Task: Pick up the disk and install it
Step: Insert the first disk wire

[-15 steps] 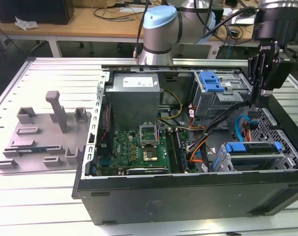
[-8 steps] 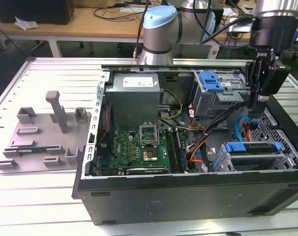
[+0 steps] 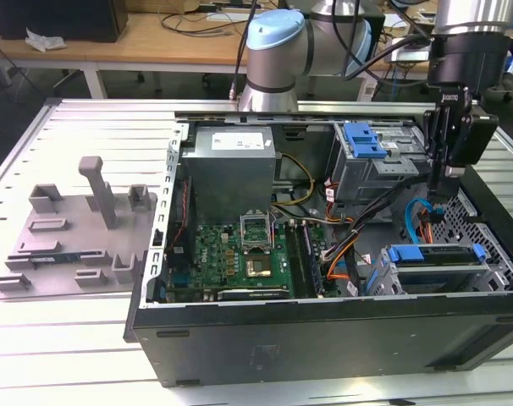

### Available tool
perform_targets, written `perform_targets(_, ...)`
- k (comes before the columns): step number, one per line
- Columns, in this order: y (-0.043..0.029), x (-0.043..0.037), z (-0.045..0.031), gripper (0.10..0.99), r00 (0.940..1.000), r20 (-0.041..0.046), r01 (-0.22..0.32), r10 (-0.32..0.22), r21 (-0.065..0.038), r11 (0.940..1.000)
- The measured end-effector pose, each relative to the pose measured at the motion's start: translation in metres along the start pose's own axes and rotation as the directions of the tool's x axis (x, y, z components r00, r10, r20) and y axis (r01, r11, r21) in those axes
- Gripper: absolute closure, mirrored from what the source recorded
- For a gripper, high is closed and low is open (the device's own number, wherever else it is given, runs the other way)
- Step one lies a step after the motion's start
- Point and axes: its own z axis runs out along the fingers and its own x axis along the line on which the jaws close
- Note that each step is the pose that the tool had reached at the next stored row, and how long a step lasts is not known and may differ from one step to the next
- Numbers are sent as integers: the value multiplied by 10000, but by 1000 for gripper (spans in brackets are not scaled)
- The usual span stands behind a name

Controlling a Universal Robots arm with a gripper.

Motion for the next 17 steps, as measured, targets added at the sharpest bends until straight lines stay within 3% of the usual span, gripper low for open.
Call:
perform_targets(8,14,-11,17,733,10000,-40,-47,47,-10,10000)
perform_targets(17,38,-71,27,733,9999,-155,-53,53,9,10000)
